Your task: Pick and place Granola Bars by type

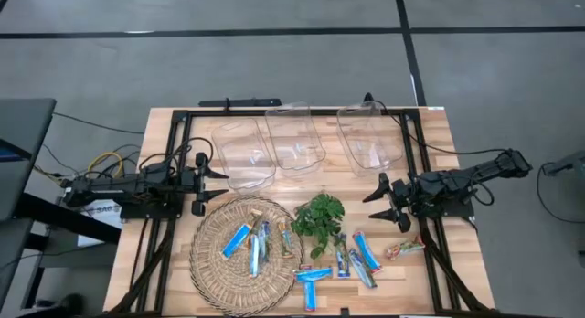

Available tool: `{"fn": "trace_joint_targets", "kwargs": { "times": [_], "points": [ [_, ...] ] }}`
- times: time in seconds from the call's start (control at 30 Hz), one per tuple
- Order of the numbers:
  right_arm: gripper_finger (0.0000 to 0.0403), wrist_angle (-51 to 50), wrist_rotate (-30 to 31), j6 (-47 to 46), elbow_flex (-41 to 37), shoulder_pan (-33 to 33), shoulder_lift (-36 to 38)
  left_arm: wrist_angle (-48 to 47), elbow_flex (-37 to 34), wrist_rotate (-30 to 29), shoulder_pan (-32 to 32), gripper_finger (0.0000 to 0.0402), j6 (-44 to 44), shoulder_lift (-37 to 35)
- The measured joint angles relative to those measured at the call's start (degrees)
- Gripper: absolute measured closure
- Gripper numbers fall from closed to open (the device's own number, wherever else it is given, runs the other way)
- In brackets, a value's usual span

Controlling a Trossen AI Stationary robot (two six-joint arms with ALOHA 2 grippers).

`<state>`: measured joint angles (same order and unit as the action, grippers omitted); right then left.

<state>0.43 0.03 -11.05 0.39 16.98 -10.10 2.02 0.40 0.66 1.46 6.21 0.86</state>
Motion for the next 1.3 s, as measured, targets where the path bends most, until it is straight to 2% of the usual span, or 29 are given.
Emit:
{"fn": "trace_joint_targets", "kwargs": {
  "times": [1.03, 1.23, 1.3],
  "points": [
    [0.0159, 0.00, -0.01, 0.00, 0.00, 0.01, -0.01, 0.00, 0.00, -0.01, 0.01, 0.0219, -0.10, 0.00],
    [0.0159, 0.00, 0.00, 0.00, 0.01, 0.01, -0.01, 0.11, 0.00, 0.85, 0.00, 0.0219, -10.89, 0.00],
    [0.0159, 0.00, 0.00, 0.00, 0.01, 0.01, 0.01, 0.08, -0.02, 0.52, -0.02, 0.0219, -11.82, 0.00]
  ]
}}
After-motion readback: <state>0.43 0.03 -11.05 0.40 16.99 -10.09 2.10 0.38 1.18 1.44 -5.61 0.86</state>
